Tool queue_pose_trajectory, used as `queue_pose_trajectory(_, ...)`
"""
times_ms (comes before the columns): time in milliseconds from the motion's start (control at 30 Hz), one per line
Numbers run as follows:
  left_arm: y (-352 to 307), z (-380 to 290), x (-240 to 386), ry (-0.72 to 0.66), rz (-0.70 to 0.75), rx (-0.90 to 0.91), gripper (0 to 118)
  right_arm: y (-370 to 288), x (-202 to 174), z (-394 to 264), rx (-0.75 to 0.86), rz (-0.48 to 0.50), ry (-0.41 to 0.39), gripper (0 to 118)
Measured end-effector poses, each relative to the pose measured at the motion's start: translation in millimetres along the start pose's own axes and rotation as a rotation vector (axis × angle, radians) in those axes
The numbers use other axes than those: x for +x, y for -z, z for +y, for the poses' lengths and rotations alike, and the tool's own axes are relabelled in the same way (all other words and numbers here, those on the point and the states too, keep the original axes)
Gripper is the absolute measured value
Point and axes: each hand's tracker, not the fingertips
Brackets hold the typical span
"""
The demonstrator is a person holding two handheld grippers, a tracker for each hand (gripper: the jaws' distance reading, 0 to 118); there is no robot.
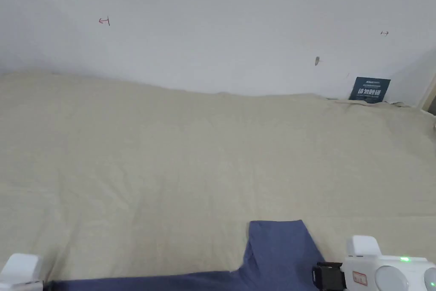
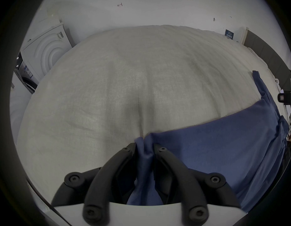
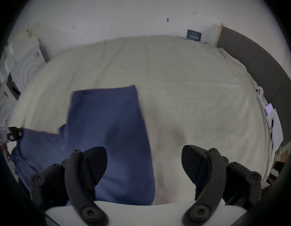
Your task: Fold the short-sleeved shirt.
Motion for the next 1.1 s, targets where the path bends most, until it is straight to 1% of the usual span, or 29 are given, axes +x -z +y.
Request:
queue_pose_trajectory(33,-0.4,-0.5,-1.9,-0.010,-0.005,0.003,18,7.6,-1.9,0.3,-0.039,0.011,-0.009,84)
queue_pose_trajectory(67,-0.3,-1.0,-3.3,-0.017,-0.011,0.006,18,15.3,-5.8,-0.2,-0.091,0.029,-0.032,70)
queue_pose_trajectory(100,-0.7,-1.4,-4.0,-0.021,-0.015,0.009,18,19.1,-10.6,-4.6,-0.110,0.038,-0.058,59)
queue_pose_trajectory(133,-1.0,-1.6,-4.2,-0.022,-0.018,0.012,18,20.3,-18.0,-10.2,-0.111,0.043,-0.097,54)
queue_pose_trajectory(167,-0.9,-1.7,-4.2,-0.024,-0.019,0.014,18,16.5,-23.4,-12.6,-0.067,0.012,-0.117,47)
queue_pose_trajectory(200,-0.2,-2.7,-4.7,-0.026,-0.021,0.017,18,11.0,-25.5,-12.6,-0.044,0.000,-0.119,35)
queue_pose_trajectory(233,-0.5,-3.0,-5.1,-0.028,-0.022,0.018,18,9.2,-27.3,-13.6,-0.053,0.032,-0.103,21)
queue_pose_trajectory(267,-0.7,-3.0,-5.1,-0.032,-0.023,0.019,18,8.8,-27.0,-14.2,-0.054,0.077,-0.062,3)
queue_pose_trajectory(300,-1.6,-2.9,-5.1,-0.036,-0.022,0.021,18,8.3,-26.3,-14.4,-0.053,0.088,-0.042,2)
queue_pose_trajectory(367,-3.8,-3.1,-5.9,-0.044,-0.022,0.026,18,5.5,-25.4,-14.3,-0.043,0.074,-0.053,2)
queue_pose_trajectory(400,-6.4,-3.6,-7.4,-0.041,-0.027,0.034,18,3.8,-22.5,-14.8,-0.035,0.088,-0.059,2)
queue_pose_trajectory(433,-9.2,-5.7,-9.9,-0.043,-0.038,0.055,16,0.3,-18.5,-16.0,-0.012,0.102,-0.047,1)
queue_pose_trajectory(500,-21.2,-7.5,-17.9,-0.047,-0.083,0.084,12,-11.9,-7.3,-16.5,0.017,0.154,0.022,1)
queue_pose_trajectory(533,-29.1,-8.1,-22.2,-0.081,-0.121,0.090,12,-19.4,-0.7,-17.3,0.039,0.179,0.050,1)
queue_pose_trajectory(567,-38.6,-9.5,-27.2,-0.116,-0.163,0.118,7,-26.2,5.5,-17.9,0.048,0.209,0.064,1)
queue_pose_trajectory(633,-59.6,-11.6,-37.4,-0.147,-0.216,0.164,6,-44.4,15.2,-22.6,0.085,0.276,0.106,1)
queue_pose_trajectory(667,-72.3,-14.6,-41.4,-0.130,-0.233,0.202,6,-55.8,17.5,-25.6,0.107,0.285,0.106,1)
queue_pose_trajectory(700,-84.0,-17.9,-45.8,-0.118,-0.263,0.222,6,-67.1,19.5,-29.4,0.112,0.274,0.097,1)
queue_pose_trajectory(767,-104.9,-26.5,-54.3,-0.123,-0.296,0.237,6,-88.8,20.2,-38.6,0.151,0.267,0.079,1)
queue_pose_trajectory(800,-115.6,-34.7,-58.5,-0.123,-0.308,0.238,6,-100.1,22.3,-44.9,0.162,0.283,0.073,1)
queue_pose_trajectory(833,-125.1,-44.2,-62.0,-0.122,-0.308,0.244,6,-110.4,24.9,-52.5,0.171,0.293,0.093,1)
queue_pose_trajectory(867,-134.1,-55.3,-65.2,-0.120,-0.322,0.246,6,-121.4,28.6,-62.5,0.181,0.314,0.131,1)
queue_pose_trajectory(900,-143.8,-69.0,-67.6,-0.119,-0.328,0.249,6,-136.8,25.2,-74.8,0.195,0.336,0.147,1)
queue_pose_trajectory(967,-156.4,-96.7,-72.1,-0.121,-0.361,0.240,6,-156.3,28.1,-98.7,0.200,0.336,0.145,1)
queue_pose_trajectory(1033,-161.0,-123.9,-73.8,-0.155,-0.403,0.197,6,-169.9,28.1,-122.5,0.196,0.339,0.161,1)
queue_pose_trajectory(1100,-159.4,-149.5,-71.5,-0.165,-0.396,0.179,6,-174.8,28.2,-148.0,0.176,0.334,0.170,1)
